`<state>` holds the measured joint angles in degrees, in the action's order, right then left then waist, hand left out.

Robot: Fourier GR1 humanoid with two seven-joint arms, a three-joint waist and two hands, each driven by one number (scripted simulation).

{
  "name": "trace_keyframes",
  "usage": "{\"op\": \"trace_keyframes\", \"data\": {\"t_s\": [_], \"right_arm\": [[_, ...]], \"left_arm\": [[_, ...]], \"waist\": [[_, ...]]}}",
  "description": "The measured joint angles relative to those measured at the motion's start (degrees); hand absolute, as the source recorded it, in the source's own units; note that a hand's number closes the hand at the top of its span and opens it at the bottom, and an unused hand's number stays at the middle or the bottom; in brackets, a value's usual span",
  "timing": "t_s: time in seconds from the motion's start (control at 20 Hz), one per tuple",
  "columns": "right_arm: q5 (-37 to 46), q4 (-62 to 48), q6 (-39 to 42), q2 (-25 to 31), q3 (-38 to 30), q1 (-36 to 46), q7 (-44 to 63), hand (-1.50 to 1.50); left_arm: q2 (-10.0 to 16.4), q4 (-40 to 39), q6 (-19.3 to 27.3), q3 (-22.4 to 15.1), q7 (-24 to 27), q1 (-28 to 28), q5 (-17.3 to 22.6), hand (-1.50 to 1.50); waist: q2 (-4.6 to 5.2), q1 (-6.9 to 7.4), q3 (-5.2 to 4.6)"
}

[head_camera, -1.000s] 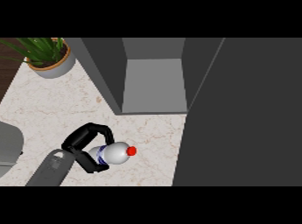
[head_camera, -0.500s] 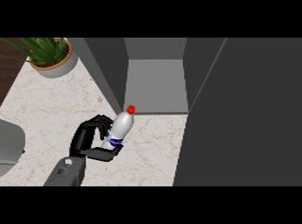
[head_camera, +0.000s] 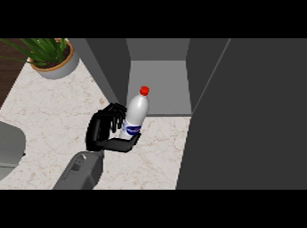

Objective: Pick up the bottled water, place it into the cabinet and close the cabinet

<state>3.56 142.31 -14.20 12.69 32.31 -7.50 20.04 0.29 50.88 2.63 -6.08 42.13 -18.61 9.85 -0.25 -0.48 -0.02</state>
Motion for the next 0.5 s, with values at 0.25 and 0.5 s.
{"op": "trace_keyframes", "data": {"t_s": [0.25,0.5], "right_arm": [[0.0,0.1,0.2,1.2,-0.4,-1.0,-1.1,-1.5],[0.1,0.4,-0.8,1.1,1.3,-1.9,-1.4,-1.5]], "left_arm": [[-0.2,7.9,6.9,-7.1,-7.9,-1.1,5.5,1.5],[-0.3,12.5,12.4,-10.3,-14.3,-4.4,7.8,1.5]], "waist": [[-0.01,-0.09,0.01],[0.04,-0.16,0.01]]}}
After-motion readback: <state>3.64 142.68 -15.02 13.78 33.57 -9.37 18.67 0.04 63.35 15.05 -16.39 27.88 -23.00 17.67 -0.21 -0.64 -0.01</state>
